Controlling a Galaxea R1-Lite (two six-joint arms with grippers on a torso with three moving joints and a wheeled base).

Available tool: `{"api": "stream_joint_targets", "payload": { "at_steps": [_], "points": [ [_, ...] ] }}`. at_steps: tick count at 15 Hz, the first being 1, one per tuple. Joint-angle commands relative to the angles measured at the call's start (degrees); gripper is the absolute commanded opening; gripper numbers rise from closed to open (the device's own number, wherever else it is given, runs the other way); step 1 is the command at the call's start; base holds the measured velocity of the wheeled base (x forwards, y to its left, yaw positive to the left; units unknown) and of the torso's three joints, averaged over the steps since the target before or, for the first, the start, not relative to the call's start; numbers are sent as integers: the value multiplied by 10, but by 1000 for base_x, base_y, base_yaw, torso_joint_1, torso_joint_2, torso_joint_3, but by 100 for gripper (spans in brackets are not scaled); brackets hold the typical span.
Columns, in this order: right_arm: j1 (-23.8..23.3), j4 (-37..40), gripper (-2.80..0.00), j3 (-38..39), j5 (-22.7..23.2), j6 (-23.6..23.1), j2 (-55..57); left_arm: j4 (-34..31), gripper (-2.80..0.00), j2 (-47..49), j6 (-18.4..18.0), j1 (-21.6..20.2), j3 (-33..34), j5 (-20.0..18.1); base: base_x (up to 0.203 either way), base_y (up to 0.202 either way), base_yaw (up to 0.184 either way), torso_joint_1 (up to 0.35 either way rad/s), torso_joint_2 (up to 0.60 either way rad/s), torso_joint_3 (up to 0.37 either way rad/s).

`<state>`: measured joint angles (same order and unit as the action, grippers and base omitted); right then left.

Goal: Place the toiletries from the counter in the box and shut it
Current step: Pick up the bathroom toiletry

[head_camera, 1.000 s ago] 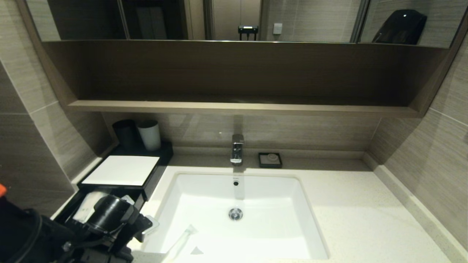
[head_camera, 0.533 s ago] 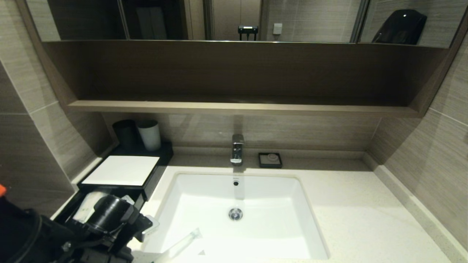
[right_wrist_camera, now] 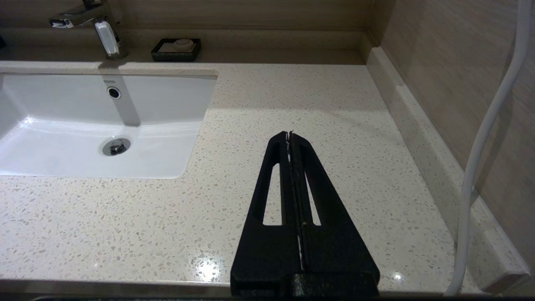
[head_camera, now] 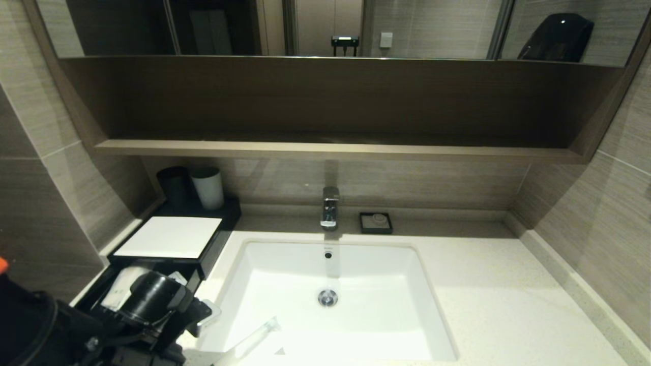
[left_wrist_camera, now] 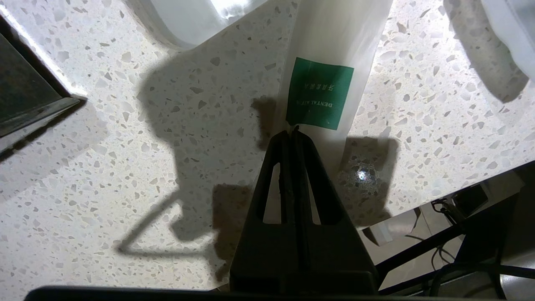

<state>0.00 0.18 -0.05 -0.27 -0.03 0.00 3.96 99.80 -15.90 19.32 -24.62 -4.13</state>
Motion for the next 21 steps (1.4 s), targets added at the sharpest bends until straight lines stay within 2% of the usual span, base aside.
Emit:
{"api": "stream_joint_targets", "payload": {
  "at_steps": [1,6,10,14,17,21],
  "points": [
    [0,0,-280,0,0,-1,0,-1,-280,-1,-1,-2,3,1,0,0,0,0,0,0],
    [0,0,-280,0,0,0,0,-3,-280,-37,-5,-14,24,11,0,0,0,0,0,0],
    [0,0,-280,0,0,-1,0,-5,-280,-89,-25,-41,45,15,0,0,0,0,0,0],
    [0,0,-280,0,0,-1,0,-81,-280,-145,-47,-46,36,15,0,0,0,0,0,0],
    [0,0,-280,0,0,0,0,-96,-280,-173,-48,-46,43,15,0,0,0,0,0,0],
    [0,0,-280,0,0,0,0,-166,-280,-203,-45,-46,44,14,0,0,0,0,0,0]
  ]
}}
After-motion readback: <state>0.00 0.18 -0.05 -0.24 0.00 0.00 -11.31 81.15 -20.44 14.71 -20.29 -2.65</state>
